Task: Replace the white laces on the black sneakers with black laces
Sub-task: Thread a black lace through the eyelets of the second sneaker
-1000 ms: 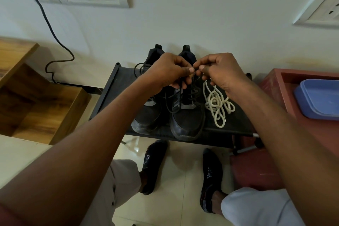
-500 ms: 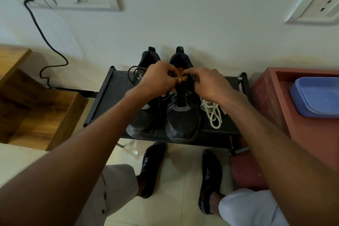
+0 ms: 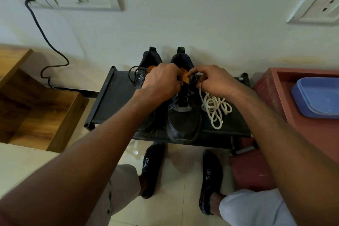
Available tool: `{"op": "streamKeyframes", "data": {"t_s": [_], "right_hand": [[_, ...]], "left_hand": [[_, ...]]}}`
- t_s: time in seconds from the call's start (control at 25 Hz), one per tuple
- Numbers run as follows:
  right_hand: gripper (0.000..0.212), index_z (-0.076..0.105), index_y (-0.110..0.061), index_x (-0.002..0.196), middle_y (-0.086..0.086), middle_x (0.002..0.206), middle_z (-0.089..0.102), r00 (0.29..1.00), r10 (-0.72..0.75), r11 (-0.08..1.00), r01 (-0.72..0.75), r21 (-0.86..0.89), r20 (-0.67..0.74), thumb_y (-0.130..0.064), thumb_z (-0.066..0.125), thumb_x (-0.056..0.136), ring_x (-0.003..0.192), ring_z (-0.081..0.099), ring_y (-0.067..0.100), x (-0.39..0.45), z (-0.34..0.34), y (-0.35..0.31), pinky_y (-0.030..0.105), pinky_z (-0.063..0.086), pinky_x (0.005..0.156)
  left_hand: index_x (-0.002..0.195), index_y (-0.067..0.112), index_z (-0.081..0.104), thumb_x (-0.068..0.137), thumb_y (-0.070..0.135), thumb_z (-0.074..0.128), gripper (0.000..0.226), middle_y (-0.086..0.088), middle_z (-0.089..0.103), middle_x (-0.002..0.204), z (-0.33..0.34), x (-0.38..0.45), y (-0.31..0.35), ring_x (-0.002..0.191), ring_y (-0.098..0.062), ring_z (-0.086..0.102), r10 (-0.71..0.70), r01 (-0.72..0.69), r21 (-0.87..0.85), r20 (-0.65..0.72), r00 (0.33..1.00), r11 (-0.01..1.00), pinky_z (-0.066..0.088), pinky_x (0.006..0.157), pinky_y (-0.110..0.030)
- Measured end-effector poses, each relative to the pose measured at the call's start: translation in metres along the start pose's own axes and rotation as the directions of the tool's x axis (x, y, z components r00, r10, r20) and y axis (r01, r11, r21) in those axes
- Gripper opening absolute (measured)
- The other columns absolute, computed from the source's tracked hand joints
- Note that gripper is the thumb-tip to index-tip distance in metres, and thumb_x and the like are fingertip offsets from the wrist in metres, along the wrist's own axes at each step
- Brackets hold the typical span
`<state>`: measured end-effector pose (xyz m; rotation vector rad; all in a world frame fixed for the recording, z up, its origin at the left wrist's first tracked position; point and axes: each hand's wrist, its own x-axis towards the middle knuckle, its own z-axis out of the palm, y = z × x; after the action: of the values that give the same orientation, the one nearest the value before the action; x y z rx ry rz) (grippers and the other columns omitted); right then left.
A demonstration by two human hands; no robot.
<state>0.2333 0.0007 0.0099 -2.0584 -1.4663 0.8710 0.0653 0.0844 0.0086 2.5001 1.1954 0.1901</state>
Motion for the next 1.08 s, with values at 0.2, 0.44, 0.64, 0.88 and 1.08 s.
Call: {"op": "streamKeyframes", "data": {"t_s": [0.2, 0.44, 0.64, 0.88, 1.08], "right_hand": [[0.048, 0.068, -0.045, 0.109, -0.006, 0.092, 0.063, 1.0, 0.018, 1.0, -0.018, 0.011, -0.006, -0.001, 0.061, 0.092, 0.074, 0.066, 0.017, 0.001, 0.0, 0.0, 0.027, 0.047, 0.059], [0.047, 0.068, -0.048, 0.103, -0.01, 0.089, 0.062, 0.998, 0.039, 0.999, -0.04, -0.019, -0.04, -0.003, 0.063, 0.09, 0.075, 0.07, 0.022, 0.004, 0.003, 0.001, 0.04, 0.058, 0.067], [0.05, 0.069, -0.043, 0.108, -0.01, 0.088, 0.057, 0.999, 0.038, 0.999, -0.038, 0.006, -0.025, 0.003, 0.059, 0.091, 0.074, 0.067, 0.022, 0.003, 0.003, -0.002, 0.031, 0.051, 0.057], [0.039, 0.062, -0.028, 0.123, 0.004, 0.095, 0.073, 0.989, 0.133, 0.99, -0.13, 0.047, -0.062, -0.003, 0.066, 0.093, 0.077, 0.076, 0.017, 0.003, 0.003, -0.002, 0.031, 0.057, 0.06], [0.016, 0.076, -0.02, 0.078, 0.0, 0.07, 0.075, 0.978, 0.18, 0.979, -0.189, -0.077, -0.107, -0.03, 0.084, 0.088, 0.07, 0.076, 0.018, 0.0, 0.005, -0.002, 0.04, 0.063, 0.072]], "left_hand": [[0.107, 0.032, 0.08, 0.096, 0.025, 0.072, 0.015, 0.003, 0.071, 0.092, -0.004, 0.002, 0.0, 0.072, -0.018, 0.062, 0.036, -0.036, -0.006, 0.065, 0.997, 0.999, 0.038, 0.053, -0.026], [0.106, 0.031, 0.078, 0.097, 0.027, 0.071, 0.012, 0.01, 0.064, 0.081, -0.002, 0.003, 0.004, 0.074, -0.017, 0.062, 0.072, -0.072, 0.0, 0.106, 0.992, 0.997, 0.05, 0.06, -0.033], [0.101, 0.023, 0.077, 0.1, 0.021, 0.068, 0.009, 0.011, 0.059, 0.06, 0.007, 0.005, 0.001, 0.046, -0.007, 0.057, -0.014, 0.052, -0.222, 0.169, 0.986, 0.974, 0.054, 0.054, -0.028], [0.103, 0.017, 0.073, 0.104, 0.019, 0.062, 0.011, 0.0, 0.062, 0.056, 0.01, 0.004, 0.002, 0.039, -0.01, 0.054, -0.059, 0.156, -0.34, 0.278, 0.959, 0.927, 0.045, 0.045, -0.021], [0.097, 0.023, 0.07, 0.107, 0.02, 0.053, 0.02, -0.002, 0.064, 0.056, 0.004, 0.003, 0.004, 0.039, -0.011, 0.054, -0.009, 0.131, -0.349, 0.331, 0.943, 0.928, 0.04, 0.041, -0.022]]}}
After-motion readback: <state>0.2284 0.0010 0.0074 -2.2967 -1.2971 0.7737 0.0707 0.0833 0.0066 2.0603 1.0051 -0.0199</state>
